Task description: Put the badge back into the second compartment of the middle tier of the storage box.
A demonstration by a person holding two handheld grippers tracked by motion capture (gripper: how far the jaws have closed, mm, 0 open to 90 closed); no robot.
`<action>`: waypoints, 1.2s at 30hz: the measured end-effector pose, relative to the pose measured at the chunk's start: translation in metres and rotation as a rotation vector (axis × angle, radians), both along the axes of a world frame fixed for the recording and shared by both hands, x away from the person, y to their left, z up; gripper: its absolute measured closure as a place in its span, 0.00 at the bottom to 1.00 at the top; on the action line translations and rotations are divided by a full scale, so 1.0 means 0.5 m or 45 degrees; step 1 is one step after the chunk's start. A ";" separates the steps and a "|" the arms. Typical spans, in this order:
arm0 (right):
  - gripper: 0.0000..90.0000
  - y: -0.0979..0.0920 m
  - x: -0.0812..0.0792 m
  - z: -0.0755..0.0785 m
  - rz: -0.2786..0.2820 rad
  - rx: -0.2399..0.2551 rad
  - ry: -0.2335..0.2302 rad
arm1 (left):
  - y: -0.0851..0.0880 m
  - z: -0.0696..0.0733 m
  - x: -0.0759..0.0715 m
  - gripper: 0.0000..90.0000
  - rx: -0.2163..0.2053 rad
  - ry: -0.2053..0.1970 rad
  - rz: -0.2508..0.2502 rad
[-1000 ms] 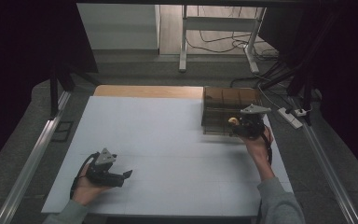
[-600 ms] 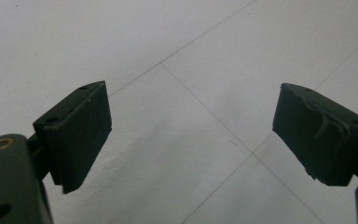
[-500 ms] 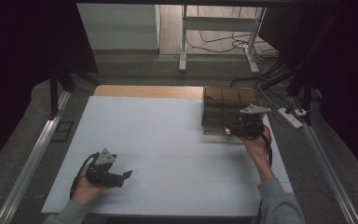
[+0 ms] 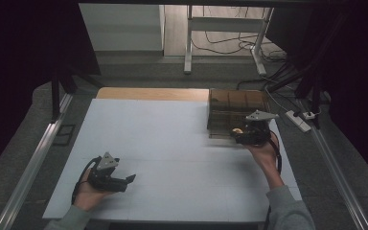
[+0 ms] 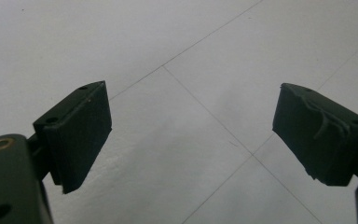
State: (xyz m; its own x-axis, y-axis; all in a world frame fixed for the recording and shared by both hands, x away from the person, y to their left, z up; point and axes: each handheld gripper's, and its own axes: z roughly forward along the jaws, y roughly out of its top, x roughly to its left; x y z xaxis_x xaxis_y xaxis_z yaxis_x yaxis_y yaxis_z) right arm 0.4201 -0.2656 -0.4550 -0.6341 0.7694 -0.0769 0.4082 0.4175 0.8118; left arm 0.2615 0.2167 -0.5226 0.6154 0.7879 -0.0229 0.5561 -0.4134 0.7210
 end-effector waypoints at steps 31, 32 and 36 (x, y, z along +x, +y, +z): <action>0.29 -0.089 -0.207 -0.064 0.123 0.109 0.039 | -0.003 -0.002 -0.003 0.13 -0.017 0.001 -0.030; 0.29 -0.091 -0.214 -0.067 0.124 0.107 0.037 | -0.003 -0.002 -0.003 0.13 -0.016 0.001 -0.030; 0.30 -0.101 -0.235 -0.080 0.132 0.101 0.036 | -0.004 -0.003 -0.002 0.13 -0.011 0.004 -0.031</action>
State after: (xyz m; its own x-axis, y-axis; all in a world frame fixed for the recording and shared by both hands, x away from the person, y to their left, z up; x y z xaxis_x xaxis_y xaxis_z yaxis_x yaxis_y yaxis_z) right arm 0.3028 -0.3162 -0.4952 -0.7118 0.7024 0.0006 0.3889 0.3934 0.8331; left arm 0.2606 0.2149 -0.5243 0.6342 0.7725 -0.0317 0.5484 -0.4206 0.7227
